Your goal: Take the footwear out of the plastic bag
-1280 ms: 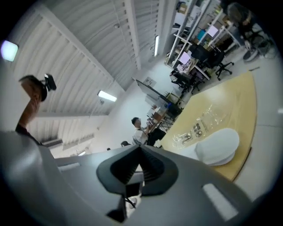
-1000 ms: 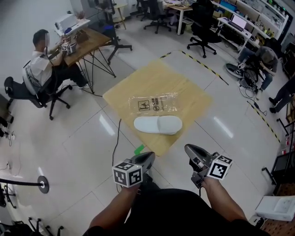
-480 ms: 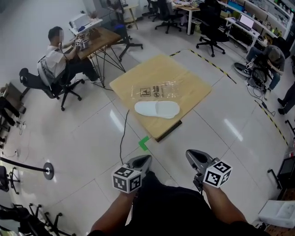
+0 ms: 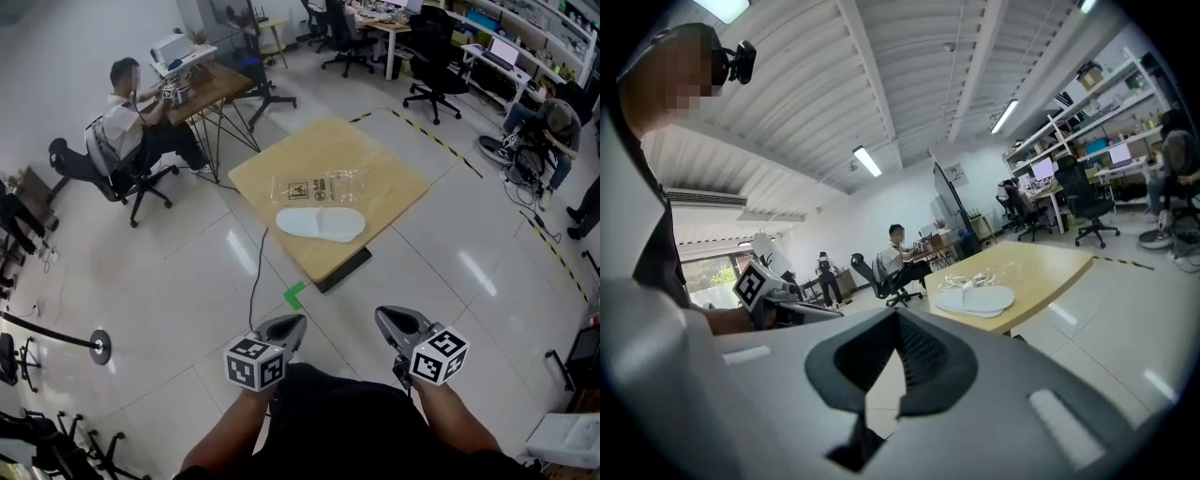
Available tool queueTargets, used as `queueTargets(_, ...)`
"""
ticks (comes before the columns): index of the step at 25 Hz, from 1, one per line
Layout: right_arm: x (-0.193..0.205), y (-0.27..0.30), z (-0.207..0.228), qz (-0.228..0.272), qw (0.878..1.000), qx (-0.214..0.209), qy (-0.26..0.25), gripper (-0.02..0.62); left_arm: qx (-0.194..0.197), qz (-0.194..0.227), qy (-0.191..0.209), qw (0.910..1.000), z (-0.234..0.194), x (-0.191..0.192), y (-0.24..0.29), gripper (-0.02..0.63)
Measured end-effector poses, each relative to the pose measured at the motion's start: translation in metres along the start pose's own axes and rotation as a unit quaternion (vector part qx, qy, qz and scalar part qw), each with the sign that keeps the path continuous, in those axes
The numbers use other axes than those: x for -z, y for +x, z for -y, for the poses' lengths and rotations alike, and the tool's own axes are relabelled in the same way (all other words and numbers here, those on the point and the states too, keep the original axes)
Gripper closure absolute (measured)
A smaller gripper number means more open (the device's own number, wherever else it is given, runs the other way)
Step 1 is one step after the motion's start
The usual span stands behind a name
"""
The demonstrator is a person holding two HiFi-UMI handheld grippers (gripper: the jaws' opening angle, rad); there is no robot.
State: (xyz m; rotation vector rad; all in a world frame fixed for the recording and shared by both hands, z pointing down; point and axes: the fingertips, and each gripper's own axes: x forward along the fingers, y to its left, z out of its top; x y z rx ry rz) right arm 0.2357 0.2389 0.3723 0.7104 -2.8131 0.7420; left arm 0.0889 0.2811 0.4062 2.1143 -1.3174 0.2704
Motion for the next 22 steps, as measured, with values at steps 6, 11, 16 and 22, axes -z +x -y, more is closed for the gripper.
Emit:
queueTargets(6,0.0085,-0.0037,0.0020,-0.008,1.000,0.004,0.008,0.595,0.001,0.003,-0.007,1.0000,0.0032,0.0010,0.0011,0.600)
queueTargets(11,0.0058,-0.0046,0.0023,-0.009,1.000,0.004,0.003,0.595,-0.007,0.005,-0.003,1.0000,-0.0001,-0.0012,-0.0007,0.600)
queueTargets(16,0.0066,-0.0031,0.0064,-0.007,1.000,0.004,0.003,0.595,-0.009,0.008,0.000,0.9999,-0.0002,-0.0032,0.0020,0.600)
queueTargets(22,0.0042,-0.0043,0.0016,-0.005,1.000,-0.004,0.002,0.595,-0.013,0.006,0.004,0.9999,0.0030,-0.0015,-0.0018,0.600)
